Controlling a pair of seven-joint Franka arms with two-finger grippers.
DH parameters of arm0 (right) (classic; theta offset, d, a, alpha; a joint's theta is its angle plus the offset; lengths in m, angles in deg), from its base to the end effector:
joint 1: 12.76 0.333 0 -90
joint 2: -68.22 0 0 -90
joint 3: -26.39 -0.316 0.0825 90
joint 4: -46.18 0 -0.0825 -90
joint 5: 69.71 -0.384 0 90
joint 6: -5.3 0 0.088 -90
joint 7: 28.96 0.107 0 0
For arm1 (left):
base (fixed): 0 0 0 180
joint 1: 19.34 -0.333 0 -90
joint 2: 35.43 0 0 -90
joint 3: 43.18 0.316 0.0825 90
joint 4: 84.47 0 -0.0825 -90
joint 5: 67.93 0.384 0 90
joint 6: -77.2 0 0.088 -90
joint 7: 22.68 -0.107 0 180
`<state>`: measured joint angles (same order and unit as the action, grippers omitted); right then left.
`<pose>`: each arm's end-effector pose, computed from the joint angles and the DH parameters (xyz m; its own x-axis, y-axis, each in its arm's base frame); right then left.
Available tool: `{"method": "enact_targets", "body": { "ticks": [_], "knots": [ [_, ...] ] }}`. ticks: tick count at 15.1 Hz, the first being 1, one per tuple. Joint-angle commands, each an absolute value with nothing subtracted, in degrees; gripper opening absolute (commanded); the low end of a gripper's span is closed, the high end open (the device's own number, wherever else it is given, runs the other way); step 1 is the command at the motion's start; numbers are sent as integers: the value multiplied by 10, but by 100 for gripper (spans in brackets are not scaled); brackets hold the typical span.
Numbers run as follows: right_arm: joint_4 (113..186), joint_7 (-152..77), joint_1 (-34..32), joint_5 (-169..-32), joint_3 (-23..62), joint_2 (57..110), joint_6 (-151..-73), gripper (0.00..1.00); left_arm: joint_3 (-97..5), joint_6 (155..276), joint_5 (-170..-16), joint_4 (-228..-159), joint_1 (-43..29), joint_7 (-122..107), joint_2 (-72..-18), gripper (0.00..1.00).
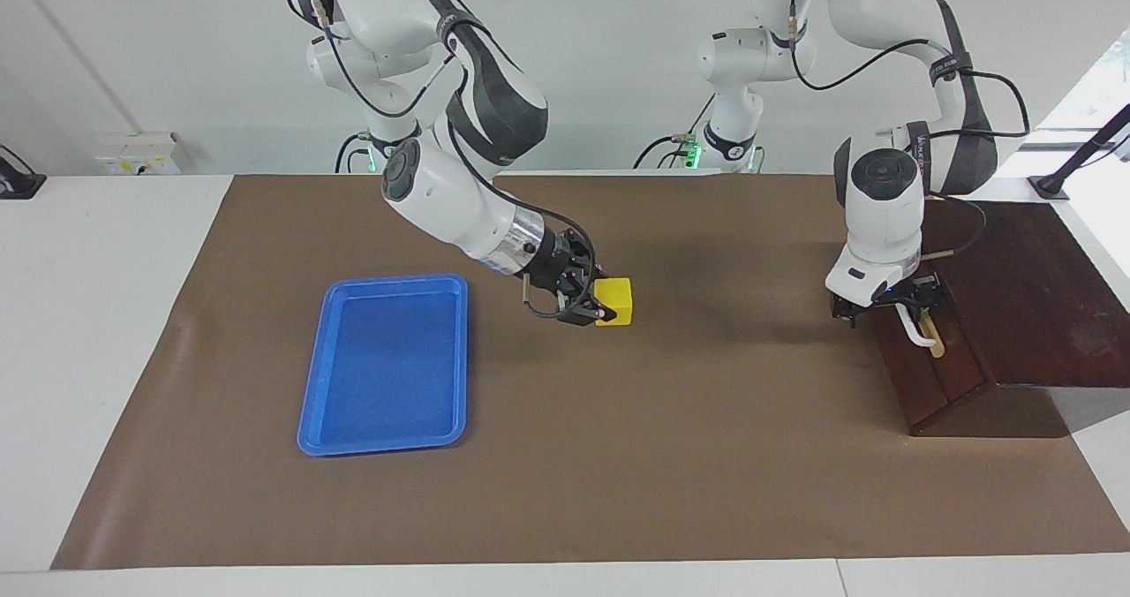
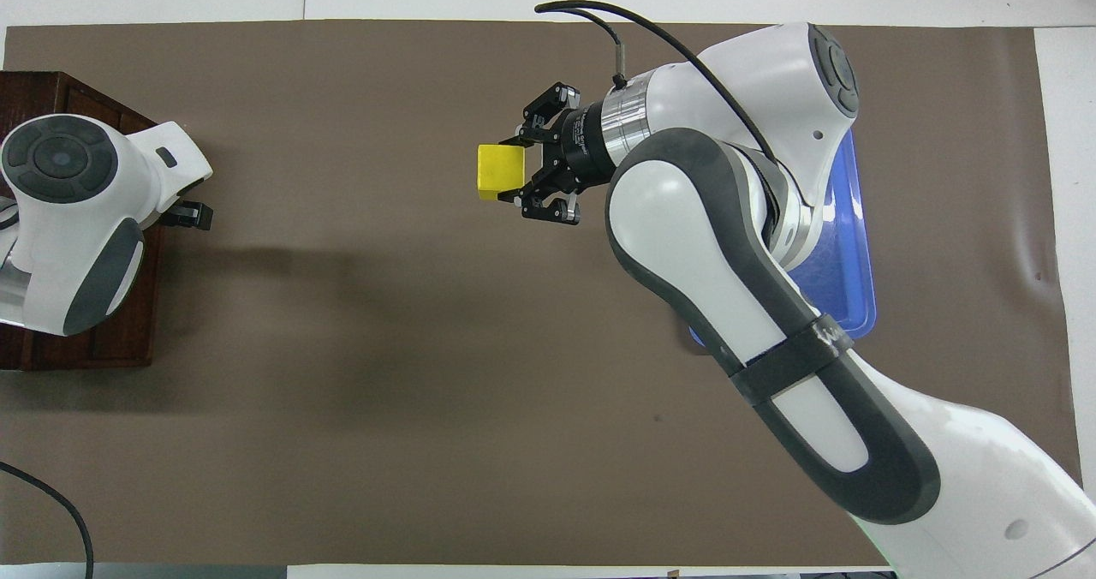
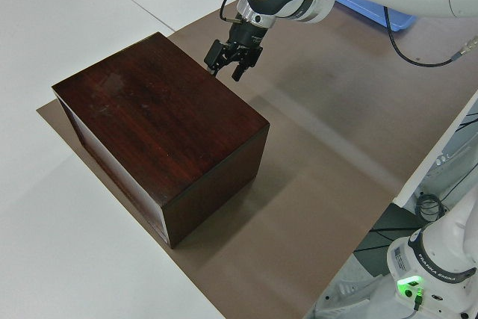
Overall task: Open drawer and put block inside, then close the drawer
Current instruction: 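Carry the cube toward the center while the left gripper leaves the open drawer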
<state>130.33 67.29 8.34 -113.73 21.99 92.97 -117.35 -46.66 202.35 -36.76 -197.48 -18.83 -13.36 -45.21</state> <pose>0.6340 0.3248 0.4691 -0.0162 -0.7279 -0.6855 -0.9995 0.0304 -0.0087 0.5976 -0.0214 0.3930 0.9739 -0.2225 0.0441 -0.1833 -0.8865 -0.4248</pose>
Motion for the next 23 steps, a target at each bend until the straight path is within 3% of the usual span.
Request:
{"method": "enact_targets", "body": {
  "ticks": [1,10,15,16,20,23],
  "knots": [
    [1306,678,78,-1152,217,927,-1170,0,-470,2056,-355,-1993,-192,-83,-450,100],
    [1305,661,73,-1151,217,925,-1120,0,-472,2043,-469,-1973,-70,24,-463,100],
    [1305,652,72,-1151,218,922,-1092,0,-472,2033,-471,-1971,-60,53,-462,100],
    [1305,651,72,-1151,218,922,-1092,0,-473,2024,-476,-1956,-64,53,-466,100],
    [1305,651,71,-1151,218,921,-1090,0,-470,1814,-592,-1750,-62,58,-517,100],
    [1304,651,71,-1151,218,921,-1090,0,-468,1757,-651,-1720,-61,174,-515,100]
  ]
}}
